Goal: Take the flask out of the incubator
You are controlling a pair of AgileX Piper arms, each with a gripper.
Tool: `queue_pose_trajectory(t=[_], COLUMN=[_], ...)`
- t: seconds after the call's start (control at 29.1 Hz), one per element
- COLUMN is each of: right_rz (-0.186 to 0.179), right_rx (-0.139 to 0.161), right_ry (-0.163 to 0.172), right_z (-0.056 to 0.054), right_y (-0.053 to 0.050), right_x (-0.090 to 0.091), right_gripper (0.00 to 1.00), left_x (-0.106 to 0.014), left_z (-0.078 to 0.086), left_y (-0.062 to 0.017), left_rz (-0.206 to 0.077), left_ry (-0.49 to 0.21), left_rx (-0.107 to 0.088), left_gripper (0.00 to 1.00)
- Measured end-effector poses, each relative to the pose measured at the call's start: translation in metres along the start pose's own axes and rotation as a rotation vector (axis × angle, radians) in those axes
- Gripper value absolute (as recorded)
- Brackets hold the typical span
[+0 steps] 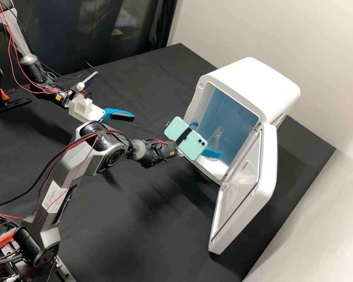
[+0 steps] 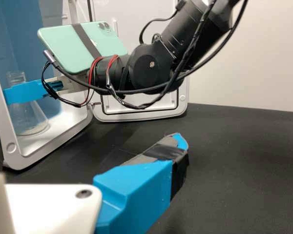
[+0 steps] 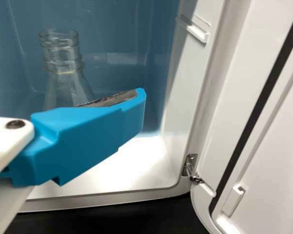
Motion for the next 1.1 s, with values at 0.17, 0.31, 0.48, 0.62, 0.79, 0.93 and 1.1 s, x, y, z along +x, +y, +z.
queue_pose_trajectory(t=[0.17,0.31,0.48,0.62,0.79,0.93,1.1], right_rz=[-0.005,-0.006,0.000,0.003,0.001,-0.011,-0.012], right_rx=[0.003,0.016,0.022,0.026,0.033,0.036,0.038], right_ry=[-0.012,-0.015,-0.003,-0.008,-0.015,-0.016,-0.017], right_z=[0.003,-0.001,-0.006,-0.004,-0.003,-0.004,-0.003], right_y=[0.001,0.003,0.007,0.009,0.012,0.011,0.010], right_x=[0.008,0.014,0.023,0.031,0.041,0.047,0.054], right_gripper=[1.00,1.00,1.00,1.00,1.00,1.00,1.00], left_x=[0.000,0.000,0.000,0.000,0.000,0.000,0.000], left_z=[0.000,0.000,0.000,0.000,0.001,0.001,0.003], left_y=[0.0000,0.0000,0.0000,0.0000,-0.0003,-0.0003,-0.0007], left_rz=[0.000,0.000,0.000,0.000,-0.001,-0.001,-0.002], left_ry=[0.000,0.000,0.000,0.000,-0.004,-0.004,-0.010], left_rx=[0.000,0.000,0.000,0.000,0.000,0.000,0.001], left_gripper=[1.00,1.00,1.00,1.00,1.00,1.00,1.00])
